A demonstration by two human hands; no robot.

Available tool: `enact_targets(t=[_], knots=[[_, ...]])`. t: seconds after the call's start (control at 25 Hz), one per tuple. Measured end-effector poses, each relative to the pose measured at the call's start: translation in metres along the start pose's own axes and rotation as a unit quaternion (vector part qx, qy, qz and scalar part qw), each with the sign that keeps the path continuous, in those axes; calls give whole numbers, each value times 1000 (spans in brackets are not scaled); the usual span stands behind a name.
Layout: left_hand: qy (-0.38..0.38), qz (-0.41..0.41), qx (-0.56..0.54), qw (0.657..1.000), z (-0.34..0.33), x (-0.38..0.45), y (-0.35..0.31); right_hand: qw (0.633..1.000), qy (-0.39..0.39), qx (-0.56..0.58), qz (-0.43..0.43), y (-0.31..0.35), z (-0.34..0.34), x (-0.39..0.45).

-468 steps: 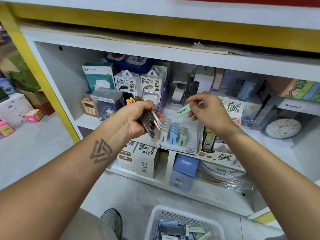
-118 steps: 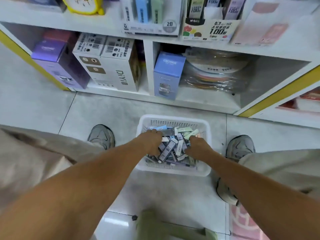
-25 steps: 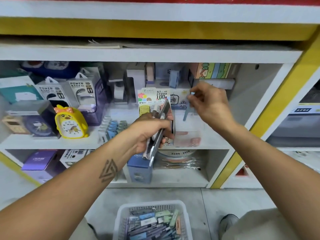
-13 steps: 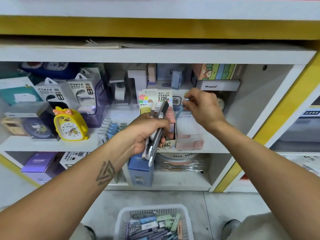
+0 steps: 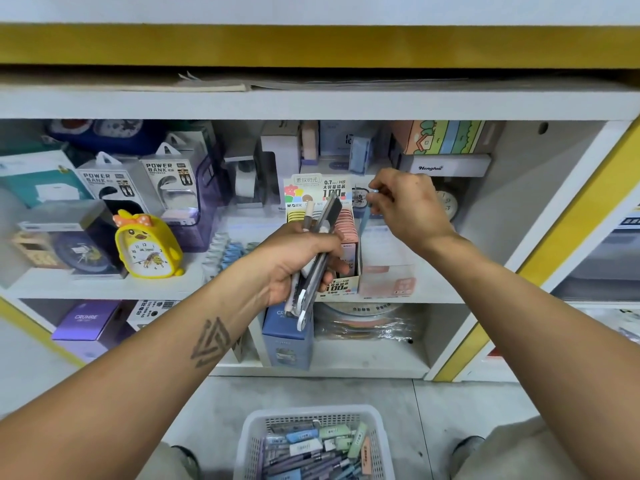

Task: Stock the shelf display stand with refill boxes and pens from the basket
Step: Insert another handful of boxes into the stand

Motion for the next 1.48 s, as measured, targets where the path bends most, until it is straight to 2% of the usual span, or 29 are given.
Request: enact_targets(t=[0.44,0.84,0.96,1.16,1.28,1.36,1.44,1.48], knots=[[8,4,7,1000,-5,-1,1,1000,-14,2,19,1,-4,-1],[8,0,4,1000,-4,0,1,999,27,16,25,1,-12,2],[9,0,4,1000,-3,0,2,996,72,-34,35,1,-19,3],[19,-5,-6,1000,-3,2,2,988,148,-46,-17,-1,-16,-13],[33,0,-19,999,-3,3,2,984,162,-30,-66,-1,-3,-21],[44,8,-29,999,-4,3,3,963,247,-64,-82,1,7,-32],[60,21,-38,997,-6,1,4,931,347,-99,-56,4,9,-50],[68,26,-43,996,-7,1,4,925,365,-103,-40,6,8,-58]])
Point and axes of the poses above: each hand's wrist, its own x-axis towards the middle knuckle, its own z-axis out of the back of the hand, y = z × x, the point moved 3 cm from there along x, towards the middle knuckle
